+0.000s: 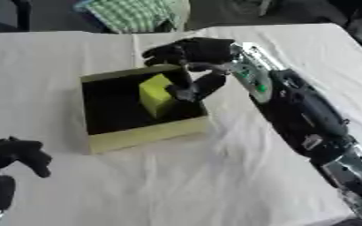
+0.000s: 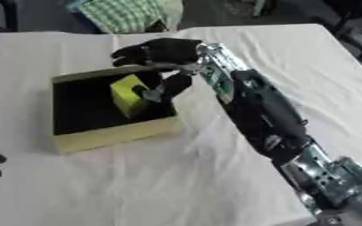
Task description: Pick up objects on the table and place them in the box.
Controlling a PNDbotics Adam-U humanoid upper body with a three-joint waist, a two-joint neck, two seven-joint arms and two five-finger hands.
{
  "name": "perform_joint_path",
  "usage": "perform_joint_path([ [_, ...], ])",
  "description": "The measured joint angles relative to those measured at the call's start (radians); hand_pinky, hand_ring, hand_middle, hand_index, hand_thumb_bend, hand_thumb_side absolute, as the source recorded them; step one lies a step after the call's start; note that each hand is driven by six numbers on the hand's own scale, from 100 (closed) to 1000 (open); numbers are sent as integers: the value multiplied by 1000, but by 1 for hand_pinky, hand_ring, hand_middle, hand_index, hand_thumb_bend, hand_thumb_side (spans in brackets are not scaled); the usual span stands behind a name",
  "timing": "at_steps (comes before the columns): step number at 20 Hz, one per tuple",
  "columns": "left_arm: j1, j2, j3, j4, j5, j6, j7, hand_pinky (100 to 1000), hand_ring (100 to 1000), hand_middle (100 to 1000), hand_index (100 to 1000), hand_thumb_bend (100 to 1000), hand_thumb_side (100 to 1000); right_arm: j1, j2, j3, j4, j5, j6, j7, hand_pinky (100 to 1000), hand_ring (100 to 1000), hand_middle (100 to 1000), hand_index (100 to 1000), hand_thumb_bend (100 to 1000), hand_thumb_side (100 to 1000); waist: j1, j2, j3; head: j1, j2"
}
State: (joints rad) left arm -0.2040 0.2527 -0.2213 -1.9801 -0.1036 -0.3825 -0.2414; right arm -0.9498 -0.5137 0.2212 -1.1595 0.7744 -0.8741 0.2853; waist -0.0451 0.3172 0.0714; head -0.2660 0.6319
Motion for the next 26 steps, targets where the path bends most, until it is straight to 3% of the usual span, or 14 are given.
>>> perform_joint_path([
  [6,1,0,6,0,-3,0,-4,608,472,530,776,100,790,123,-60,-115,-102,-177,-8,-12,784,808,929,1000,100,571,0,12,-22,20,-2],
  [13,0,0,12,0,-15,5,2,609,474,532,775,100,791,331,-69,-237,-300,-483,54,18,755,773,882,1000,100,547,5,23,-53,48,-10],
  [20,-3,0,16,0,-17,6,5,611,482,535,774,100,791,532,21,-340,-496,-732,193,114,725,754,835,1000,100,546,13,28,-80,75,-21],
  [26,-10,0,4,0,-12,2,-3,614,487,540,772,100,792,622,150,-392,-577,-826,310,182,699,722,780,1000,100,565,28,28,-98,92,-27],
])
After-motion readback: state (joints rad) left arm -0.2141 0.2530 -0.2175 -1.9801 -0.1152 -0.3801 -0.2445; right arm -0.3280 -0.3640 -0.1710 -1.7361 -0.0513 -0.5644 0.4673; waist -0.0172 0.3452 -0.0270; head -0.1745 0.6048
